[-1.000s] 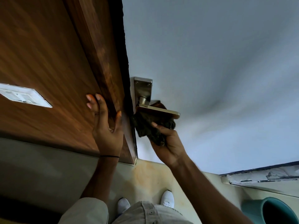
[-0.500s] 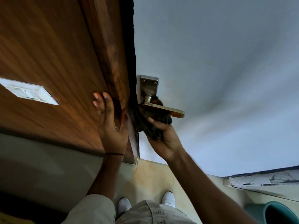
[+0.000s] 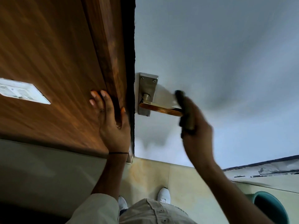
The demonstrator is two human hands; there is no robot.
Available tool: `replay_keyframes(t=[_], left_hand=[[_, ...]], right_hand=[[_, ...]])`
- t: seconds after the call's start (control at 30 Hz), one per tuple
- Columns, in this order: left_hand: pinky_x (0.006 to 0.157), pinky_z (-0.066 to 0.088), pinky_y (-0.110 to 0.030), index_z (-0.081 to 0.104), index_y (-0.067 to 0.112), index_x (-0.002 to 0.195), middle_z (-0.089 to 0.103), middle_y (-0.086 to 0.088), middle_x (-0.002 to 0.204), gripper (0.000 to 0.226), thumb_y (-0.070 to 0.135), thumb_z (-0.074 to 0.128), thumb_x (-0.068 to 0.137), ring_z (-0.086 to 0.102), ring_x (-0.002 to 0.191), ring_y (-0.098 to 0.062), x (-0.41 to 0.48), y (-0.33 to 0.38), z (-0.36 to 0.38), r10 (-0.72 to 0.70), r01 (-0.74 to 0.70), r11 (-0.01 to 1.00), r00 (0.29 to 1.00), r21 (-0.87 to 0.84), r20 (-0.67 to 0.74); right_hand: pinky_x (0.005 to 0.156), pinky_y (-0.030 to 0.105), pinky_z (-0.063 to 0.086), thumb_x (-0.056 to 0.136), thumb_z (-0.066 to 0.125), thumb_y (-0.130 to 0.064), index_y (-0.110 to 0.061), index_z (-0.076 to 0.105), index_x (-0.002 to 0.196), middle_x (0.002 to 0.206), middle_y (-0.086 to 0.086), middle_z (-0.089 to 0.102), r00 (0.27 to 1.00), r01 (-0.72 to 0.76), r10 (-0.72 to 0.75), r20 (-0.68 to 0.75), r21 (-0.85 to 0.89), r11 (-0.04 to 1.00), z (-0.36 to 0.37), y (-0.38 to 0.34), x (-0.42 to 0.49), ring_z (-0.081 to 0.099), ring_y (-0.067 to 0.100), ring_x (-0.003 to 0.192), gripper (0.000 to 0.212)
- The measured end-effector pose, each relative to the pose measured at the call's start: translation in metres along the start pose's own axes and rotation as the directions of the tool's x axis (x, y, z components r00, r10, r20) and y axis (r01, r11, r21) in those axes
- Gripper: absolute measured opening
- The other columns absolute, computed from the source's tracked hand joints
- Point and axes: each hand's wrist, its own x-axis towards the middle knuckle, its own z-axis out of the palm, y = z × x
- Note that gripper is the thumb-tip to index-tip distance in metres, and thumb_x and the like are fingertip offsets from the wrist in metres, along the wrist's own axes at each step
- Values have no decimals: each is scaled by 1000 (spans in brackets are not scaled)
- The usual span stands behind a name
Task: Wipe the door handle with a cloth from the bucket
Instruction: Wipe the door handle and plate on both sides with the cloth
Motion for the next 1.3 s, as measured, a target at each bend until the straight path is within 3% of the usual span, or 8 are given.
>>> replay_keyframes(t=[0.07,0.13,0.33,0.6,0.77,0.9,1.13,1.3], left_hand=[[118,36,-47,26,2,153,24,-26,160,66,16,61,99,22,151,-39,0,2,1,1,-1,1000,1000,-26,-7],[121,34,-41,29,1,152,26,-27,159,64,15,61,99,24,150,-40,-1,2,-1,13,-14,999,1000,-40,-18],[117,39,-43,32,-1,150,30,-29,157,65,16,66,96,27,149,-41,-1,-4,-2,33,-34,999,999,-40,-4],[121,26,-22,29,2,151,28,-27,158,67,14,65,96,23,150,-38,2,-4,-1,13,-13,999,1000,-48,-1],[120,34,-34,27,5,153,26,-24,160,67,17,64,97,23,151,-37,1,-4,-2,2,-2,999,1000,-43,17],[115,39,-49,23,7,154,21,-23,162,70,19,62,98,19,152,-37,2,-6,-2,-20,23,999,998,-47,63],[123,28,-42,20,9,156,17,-21,164,70,18,61,99,16,153,-36,1,-8,-8,2,6,997,995,-76,103],[119,34,-48,18,10,155,19,-21,163,67,18,56,101,16,153,-37,3,-4,-7,-11,14,999,995,-38,97]], right_hand=[[108,40,44,80,51,9,-13,55,141,141,3,60,979,193,-158,132,-327,925,33,3,8,56,25,128,65],[118,47,31,86,51,-8,-9,55,141,140,12,60,970,237,-179,163,-496,835,59,-2,13,49,33,135,56],[111,46,40,84,65,-5,-10,54,142,138,10,60,922,362,-231,310,-480,799,27,11,17,54,32,129,60],[101,42,45,83,58,-6,-14,60,137,128,5,66,960,279,-222,173,-485,829,43,16,22,59,30,118,55],[102,44,45,86,67,-8,-12,55,142,134,7,63,914,384,-254,318,-467,797,25,23,21,57,31,123,57],[101,42,46,88,60,-8,-14,54,143,135,5,62,943,307,-202,266,-454,836,18,17,16,56,30,122,55],[86,52,50,87,38,-19,-10,65,121,121,15,57,864,485,-201,461,-660,573,78,-34,36,54,40,97,43],[95,53,48,92,58,-21,-15,63,126,140,11,47,669,697,-16,743,-619,363,74,-72,60,46,38,123,35]])
